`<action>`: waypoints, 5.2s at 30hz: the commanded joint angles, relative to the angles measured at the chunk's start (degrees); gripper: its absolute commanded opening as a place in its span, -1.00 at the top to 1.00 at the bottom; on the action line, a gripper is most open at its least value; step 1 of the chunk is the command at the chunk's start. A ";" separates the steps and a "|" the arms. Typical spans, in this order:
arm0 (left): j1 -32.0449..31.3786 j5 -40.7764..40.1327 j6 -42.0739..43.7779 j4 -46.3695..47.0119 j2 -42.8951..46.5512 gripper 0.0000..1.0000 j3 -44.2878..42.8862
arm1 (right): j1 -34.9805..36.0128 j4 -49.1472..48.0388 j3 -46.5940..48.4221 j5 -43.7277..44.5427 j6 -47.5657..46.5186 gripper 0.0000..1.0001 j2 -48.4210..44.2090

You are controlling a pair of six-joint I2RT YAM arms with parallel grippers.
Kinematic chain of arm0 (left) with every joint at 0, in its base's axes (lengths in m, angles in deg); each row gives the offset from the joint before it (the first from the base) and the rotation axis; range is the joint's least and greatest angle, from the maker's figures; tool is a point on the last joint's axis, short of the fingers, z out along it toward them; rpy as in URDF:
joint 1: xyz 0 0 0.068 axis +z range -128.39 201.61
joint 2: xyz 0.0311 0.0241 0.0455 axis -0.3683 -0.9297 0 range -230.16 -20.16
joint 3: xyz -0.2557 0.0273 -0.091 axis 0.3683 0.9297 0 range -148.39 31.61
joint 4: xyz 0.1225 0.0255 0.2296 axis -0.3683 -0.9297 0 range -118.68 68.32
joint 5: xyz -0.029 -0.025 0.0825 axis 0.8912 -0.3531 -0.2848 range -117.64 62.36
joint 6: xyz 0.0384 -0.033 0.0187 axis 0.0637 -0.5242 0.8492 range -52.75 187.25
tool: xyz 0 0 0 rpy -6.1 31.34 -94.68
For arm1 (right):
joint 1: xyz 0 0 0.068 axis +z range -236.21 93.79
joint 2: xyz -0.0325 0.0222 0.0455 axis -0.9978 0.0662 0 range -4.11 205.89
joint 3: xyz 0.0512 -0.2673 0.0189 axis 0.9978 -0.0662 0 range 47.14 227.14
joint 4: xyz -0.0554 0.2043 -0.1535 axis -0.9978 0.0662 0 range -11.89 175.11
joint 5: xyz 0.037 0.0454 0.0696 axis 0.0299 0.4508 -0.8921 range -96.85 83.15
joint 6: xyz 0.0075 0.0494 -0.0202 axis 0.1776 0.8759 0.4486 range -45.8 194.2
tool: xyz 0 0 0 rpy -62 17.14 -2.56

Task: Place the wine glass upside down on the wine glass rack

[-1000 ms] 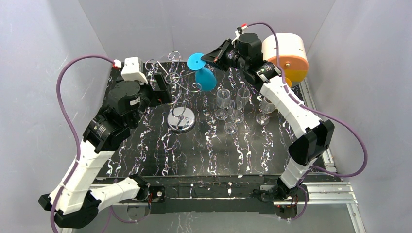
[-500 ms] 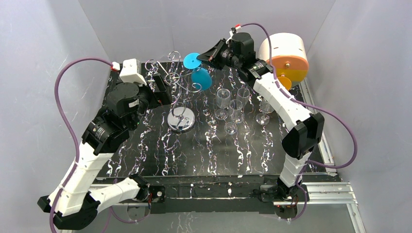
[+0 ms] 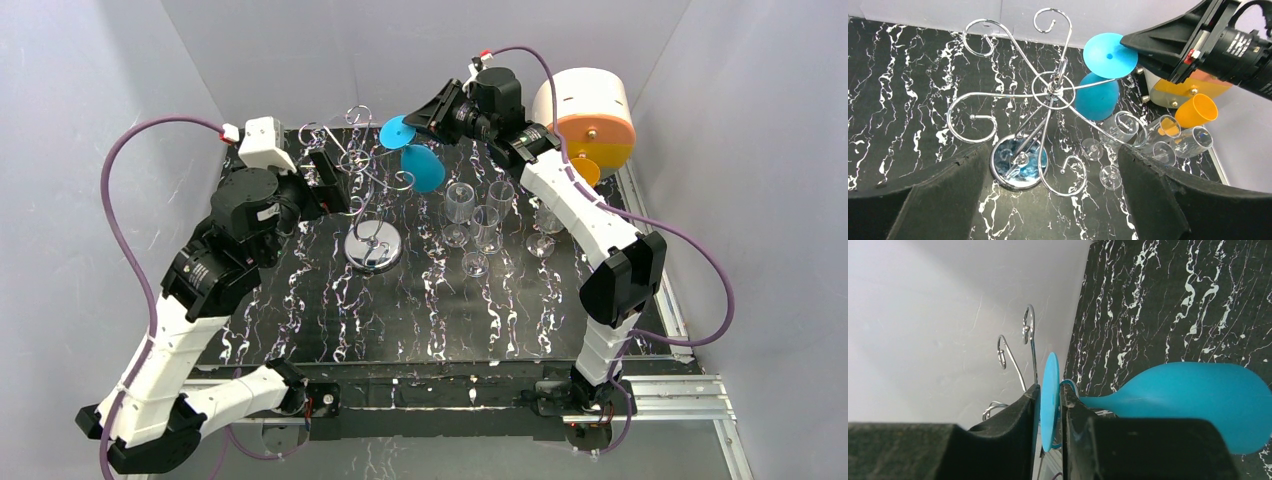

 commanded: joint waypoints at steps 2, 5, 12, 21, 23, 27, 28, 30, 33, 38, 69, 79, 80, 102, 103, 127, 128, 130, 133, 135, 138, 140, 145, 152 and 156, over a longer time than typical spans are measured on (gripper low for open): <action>-0.06 -2.73 2.04 -1.15 0.02 -0.97 -2.78 | 0.08 -0.15 2.83 0.73 -1.30 0.32 -1.34; -0.07 -4.55 1.45 -1.23 0.70 -0.97 -2.71 | 0.08 1.70 4.12 1.51 -1.90 0.15 -1.23; -0.04 -3.92 0.64 -1.87 0.51 -0.97 -2.57 | 0.08 5.70 5.04 3.47 -0.67 -0.25 -2.56; -0.10 -2.05 -2.01 -2.66 1.11 -0.97 -1.06 | 0.08 10.73 5.49 8.32 -1.46 -0.35 -5.54; -0.07 -1.30 -2.89 -2.86 1.43 -0.97 -0.83 | 0.09 10.27 3.87 9.58 -1.81 -0.37 -7.40; -0.10 0.57 -5.03 -3.10 2.33 -0.97 0.01 | 0.08 9.34 -0.79 12.90 -3.41 -0.39 -12.46; -0.08 0.94 -5.65 -3.09 2.69 -0.97 0.44 | 0.08 8.94 -2.77 15.50 -4.21 -0.38 -14.29; -0.10 2.58 -6.33 -2.38 3.67 -0.97 1.57 | 0.12 8.32 -7.23 19.47 -6.93 -0.39 -19.62; -0.11 5.61 -6.12 0.27 5.50 -0.97 3.60 | 0.01 12.84 -12.38 26.30 -10.90 -0.40 -25.98; -0.10 13.06 -1.21 8.60 6.31 -0.97 6.78 | 0.01 24.78 -17.68 34.54 -13.96 -0.41 -33.99; -0.04 10.06 -5.71 15.48 -3.20 -0.91 2.08 | -7.30 31.80 -19.91 30.73 -26.32 0.09 -17.13; -0.06 9.82 -5.56 16.05 -5.77 -0.91 1.15 | -7.41 34.02 -16.46 31.20 -30.22 0.36 -13.71; -0.07 9.73 -5.56 16.24 -5.81 -0.91 1.20 | -7.39 34.49 -15.98 31.68 -30.64 0.40 -13.48; -0.04 9.52 -9.58 17.52 -2.46 -0.93 5.41 | -7.48 37.77 -8.07 31.46 -36.73 0.97 -12.67; -0.06 10.39 -9.48 17.58 -2.53 -0.94 5.30 | -7.47 37.81 -7.92 31.94 -36.76 0.97 -13.23; -0.08 27.41 -21.77 20.91 -18.99 -0.86 -11.48 | -7.44 26.12 -12.96 36.72 -31.04 0.97 -36.13; -0.11 28.70 -23.09 21.87 -19.98 -0.86 -12.08 | -7.42 25.07 -13.21 36.43 -30.77 0.97 -36.84; -0.08 31.69 -26.81 24.59 -21.84 -0.84 -12.38 | -7.41 22.94 -13.74 35.91 -29.92 0.97 -38.24; -0.07 34.36 -34.09 29.00 -24.65 -0.80 -12.36 | -7.48 18.72 -15.02 34.75 -29.37 0.97 -40.54; -0.20 35.67 -38.50 31.66 -26.58 -0.76 -12.66 | -7.48 15.87 -15.96 34.51 -29.07 0.97 -41.83; -0.52 36.19 -42.37 33.05 -29.43 -0.73 -14.46 | -7.47 10.94 -17.48 33.44 -29.07 0.97 -43.59; -0.53 36.19 -44.00 33.61 -31.35 -0.73 -15.93 | -7.46 8.14 -18.12 32.08 -29.29 0.97 -44.79; -0.62 36.02 -48.00 36.11 -34.10 -0.73 -18.34 | -7.40 3.04 -18.93 30.29 -29.36 0.97 -46.74; -0.90 35.41 -54.46 42.51 -36.23 -0.67 -17.57 | -7.41 -4.98 -22.01 26.95 -28.81 0.97 -49.39; -1.83 35.42 -61.65 50.88 -36.67 -0.56 -15.54 | -7.42 -7.95 -22.96 23.88 -27.78 0.97 -49.25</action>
